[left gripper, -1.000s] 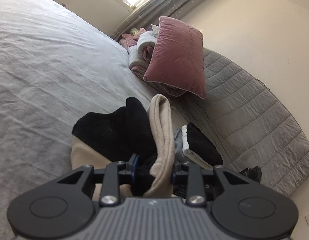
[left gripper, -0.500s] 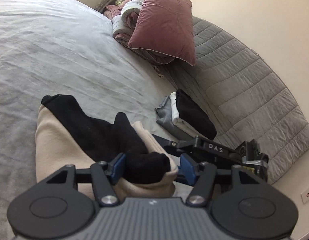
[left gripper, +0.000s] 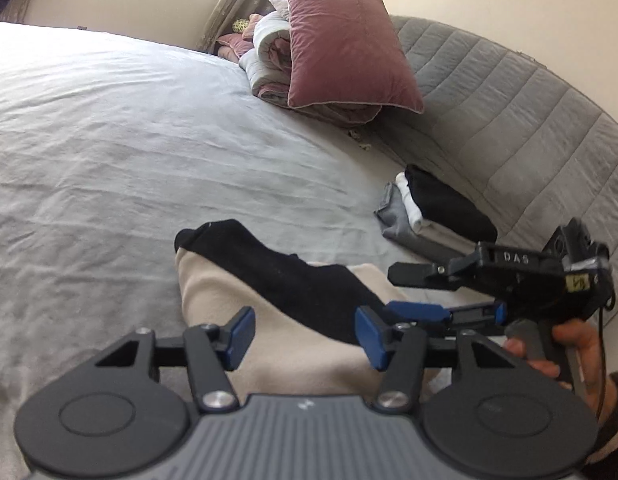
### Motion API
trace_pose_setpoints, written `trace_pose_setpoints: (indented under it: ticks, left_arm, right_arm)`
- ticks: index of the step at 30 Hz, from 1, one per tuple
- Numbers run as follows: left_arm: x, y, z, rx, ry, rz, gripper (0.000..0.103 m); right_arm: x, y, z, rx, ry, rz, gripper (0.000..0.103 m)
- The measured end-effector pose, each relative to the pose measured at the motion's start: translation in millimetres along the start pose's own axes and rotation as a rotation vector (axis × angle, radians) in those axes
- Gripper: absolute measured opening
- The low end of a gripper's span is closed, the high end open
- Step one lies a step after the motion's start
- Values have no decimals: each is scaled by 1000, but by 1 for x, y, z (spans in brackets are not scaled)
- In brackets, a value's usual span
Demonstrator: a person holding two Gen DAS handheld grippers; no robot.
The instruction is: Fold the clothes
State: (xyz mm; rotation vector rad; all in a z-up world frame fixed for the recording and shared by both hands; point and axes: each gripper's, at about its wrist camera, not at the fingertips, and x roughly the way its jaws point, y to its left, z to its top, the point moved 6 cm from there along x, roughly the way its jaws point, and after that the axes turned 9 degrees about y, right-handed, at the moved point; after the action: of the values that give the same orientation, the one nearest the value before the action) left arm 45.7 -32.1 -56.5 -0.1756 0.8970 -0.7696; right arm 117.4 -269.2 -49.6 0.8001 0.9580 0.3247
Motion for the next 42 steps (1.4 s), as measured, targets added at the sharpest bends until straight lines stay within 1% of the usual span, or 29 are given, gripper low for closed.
trace_pose_setpoints:
  ticks: [2, 4, 6, 8, 10, 12, 13, 14, 15, 17, 20, 22, 25, 27, 31, 36, 39, 40, 42]
  left_arm:
    - [7, -4, -7, 32, 23, 8, 56]
    - [13, -9, -14, 68, 41, 17, 56]
    - [16, -15, -19, 101, 42, 24, 56]
    - [19, -18, -23, 118, 42, 24, 56]
    - [21, -22, -25, 135, 40, 24, 56]
    - [22, -26, -27, 156, 37, 29, 56]
    - [22, -28, -27, 163, 34, 32, 56]
    - [21, -28, -27, 165, 29, 32, 56]
    - [19, -28, -25, 161, 22, 26, 56]
    - [13, -26, -20, 136, -17, 10, 57]
    - [0, -20, -9, 93, -109, 11, 57]
    - [-5, -16, -2, 66, -159, 16, 56]
    - [-4, -10, 5, 34, -187, 23, 54]
    - [1, -9, 7, 23, -184, 20, 50]
    - [15, -18, 6, 52, -159, 4, 46]
    - [34, -35, -3, 146, -113, 5, 46]
    - [46, -42, -10, 209, -85, 28, 46]
    - [49, -44, -13, 231, -78, 40, 46]
    - [51, -47, -15, 278, -78, 70, 45]
  right_arm:
    - [0, 1, -3, -17, 5, -50, 62]
    - [2, 3, -6, -30, 26, -70, 62]
    - [8, 4, -8, -41, 43, -78, 62]
    - [16, 6, -10, -52, 61, -81, 63]
    - [24, 9, -12, -73, 68, -104, 63]
    - [31, 12, -14, -99, 66, -139, 56]
    - [31, 13, -13, -112, 55, -159, 40]
    - [31, 13, -11, -122, 43, -170, 31]
    - [30, 13, -9, -123, 32, -170, 29]
    - [24, 14, -3, -118, 8, -130, 24]
    - [12, 21, 5, -148, -41, -70, 23]
    - [5, 22, 10, -165, -63, -52, 23]
    - [-1, 17, 16, -151, -70, -32, 23]
    - [-6, 11, 18, -140, -76, -27, 23]
    - [-15, -3, 23, -116, -88, -28, 23]
    - [-20, -24, 22, -83, -68, -55, 23]
    - [-16, -31, 18, -113, -35, -89, 24]
    - [-17, -32, 18, -129, -31, -102, 28]
    - [-24, -28, 18, -179, -52, -127, 31]
